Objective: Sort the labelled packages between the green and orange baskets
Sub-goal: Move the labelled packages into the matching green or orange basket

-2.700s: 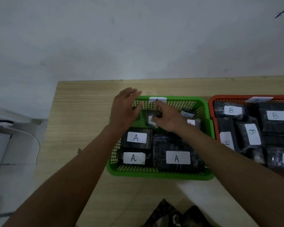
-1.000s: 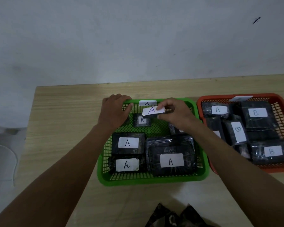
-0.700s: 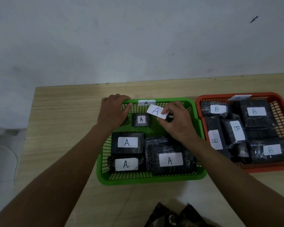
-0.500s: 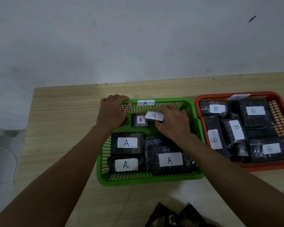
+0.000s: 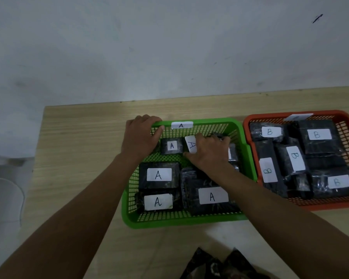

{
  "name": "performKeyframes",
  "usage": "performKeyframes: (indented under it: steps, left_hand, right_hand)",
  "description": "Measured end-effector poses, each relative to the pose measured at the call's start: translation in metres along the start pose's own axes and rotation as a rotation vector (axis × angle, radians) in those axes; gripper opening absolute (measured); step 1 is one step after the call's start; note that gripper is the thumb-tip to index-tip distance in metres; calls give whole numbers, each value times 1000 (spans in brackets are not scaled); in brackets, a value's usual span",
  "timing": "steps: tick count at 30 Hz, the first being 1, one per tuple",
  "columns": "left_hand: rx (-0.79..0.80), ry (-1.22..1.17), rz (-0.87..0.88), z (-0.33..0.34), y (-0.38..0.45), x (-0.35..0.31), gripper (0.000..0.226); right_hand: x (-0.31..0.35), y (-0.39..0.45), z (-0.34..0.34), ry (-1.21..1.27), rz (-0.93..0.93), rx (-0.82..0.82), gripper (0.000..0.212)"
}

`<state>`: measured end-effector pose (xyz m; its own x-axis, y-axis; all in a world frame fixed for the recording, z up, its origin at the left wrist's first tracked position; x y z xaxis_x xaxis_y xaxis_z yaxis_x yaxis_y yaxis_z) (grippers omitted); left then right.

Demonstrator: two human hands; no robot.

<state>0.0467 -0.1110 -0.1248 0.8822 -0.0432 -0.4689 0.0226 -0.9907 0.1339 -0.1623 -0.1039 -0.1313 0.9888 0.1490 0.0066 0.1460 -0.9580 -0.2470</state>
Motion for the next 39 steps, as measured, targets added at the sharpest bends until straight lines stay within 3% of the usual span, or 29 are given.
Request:
performKeyframes:
  steps: [3,7,10,14,18,21,23,26,28,32,35,39]
  left_hand:
    - [-8,10,11,0,0,-1,24]
    - [-19,30,20,0,-3,-5,31]
    - [-38,39,51,1,-12,-18,40]
    - [-38,-98,123,8,-22,-54,39]
    - [-15,-250,28,18,-35,-80,32]
    - [-51,-251,15,21,-44,-90,32]
    - [-32,-333,0,22,-48,-99,33]
    - [199,-698,-268,20,-50,-110,28]
    - [320,-974,-446,20,-51,-116,24]
    - [347,-1090,-513,20,-53,-123,28]
    - [311,-1154,-597,21,-57,-116,16]
    - [249,-1387,-761,21,-57,-102,24]
  right_hand:
    - [-7,0,-8,144,-17,32,51]
    - [-31,-4,-27,501,-31,53,20]
    - [-56,-4,-40,534,-45,180,38]
    - [-68,-7,-47,361,-141,418,59]
    - [-70,-13,-45,250,-212,527,80]
    - [-76,-18,-43,309,-234,396,88]
    - [-80,-23,-46,527,-218,280,94]
    - [-82,-33,-51,865,-166,164,95]
    - [-83,-39,-54,956,-154,120,89]
    - [-82,-48,-55,993,-221,142,84]
    - [-87,-44,-56,1107,-193,108,64]
    - [-100,-31,-64,1402,73,24,30]
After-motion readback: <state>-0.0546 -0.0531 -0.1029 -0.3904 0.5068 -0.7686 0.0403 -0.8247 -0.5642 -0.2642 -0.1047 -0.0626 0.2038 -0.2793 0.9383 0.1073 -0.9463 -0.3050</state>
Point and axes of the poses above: each hand's wrist, its own y-axis towards the middle knuckle, its own z-axis out of the palm, x = y × z, the point moved 3 cm from there along y, towards the middle knuckle, and after that the axes turned 1 degree about -x, right-handed, at the moved point
